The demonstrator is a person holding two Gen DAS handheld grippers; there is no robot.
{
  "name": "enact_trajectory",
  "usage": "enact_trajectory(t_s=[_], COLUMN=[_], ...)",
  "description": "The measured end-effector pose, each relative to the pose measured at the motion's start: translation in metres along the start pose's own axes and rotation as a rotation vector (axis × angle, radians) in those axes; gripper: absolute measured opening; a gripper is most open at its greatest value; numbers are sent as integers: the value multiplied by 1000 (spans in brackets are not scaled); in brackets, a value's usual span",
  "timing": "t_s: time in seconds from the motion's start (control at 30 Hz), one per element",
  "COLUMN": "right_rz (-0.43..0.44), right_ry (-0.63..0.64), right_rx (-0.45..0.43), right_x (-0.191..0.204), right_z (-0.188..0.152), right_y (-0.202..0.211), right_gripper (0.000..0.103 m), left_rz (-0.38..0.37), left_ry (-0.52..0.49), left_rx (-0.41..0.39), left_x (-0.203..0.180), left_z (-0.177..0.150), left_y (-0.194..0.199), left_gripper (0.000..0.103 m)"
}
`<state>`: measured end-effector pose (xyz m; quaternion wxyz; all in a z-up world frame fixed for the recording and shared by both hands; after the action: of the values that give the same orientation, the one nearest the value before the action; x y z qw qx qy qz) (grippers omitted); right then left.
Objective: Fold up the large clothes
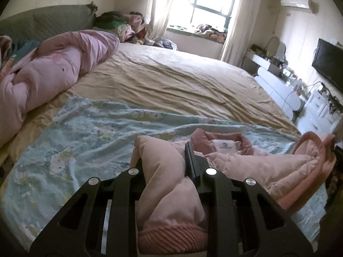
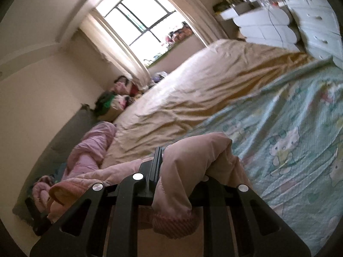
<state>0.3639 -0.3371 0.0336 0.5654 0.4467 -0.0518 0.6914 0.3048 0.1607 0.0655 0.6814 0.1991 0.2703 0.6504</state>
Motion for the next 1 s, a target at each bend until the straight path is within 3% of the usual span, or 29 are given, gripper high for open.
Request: enact_trajectory(t_s=[0.2,0.47,0.6,0.7,0.8,1.0], right_rz=[-69,-104,-91,-40,38,0], right_ry=[-26,-59,-114,-179,-227,-116], right_rx=[52,93,118,144,147,68], right_x=[-18,-36,-46,-51,-49,-38], right_z=[-11,-19,-19,-18,-14,-7], right_y=[-33,-59,-68,-72,-67,-43], right_gripper=[16,16,21,34,74,87], left_rz=[15,29,30,30,26,19], left_ry=[7,-11,-13,-11,-8,-3], left_rx=[35,60,74,83,89,92], left_x=[4,3,3,3,3,3], left_z=[-13,-20,-21,-22,-23,-25], left_y=[-27,-50,-62,-69,-74,-80], left_gripper=[20,21,21,21,21,22])
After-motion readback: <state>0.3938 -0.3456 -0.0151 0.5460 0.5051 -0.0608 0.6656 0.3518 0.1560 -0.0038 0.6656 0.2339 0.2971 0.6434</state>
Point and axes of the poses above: each gripper's, at about its wrist camera, not at the fingertips, and y roughly against the way its jaws point, x to its left, z to its top, the point moved 2 cm from there along -y, roughly the way its jaws point, and after that the axes turned 5 degrees about -y, right-handed, at the moved point
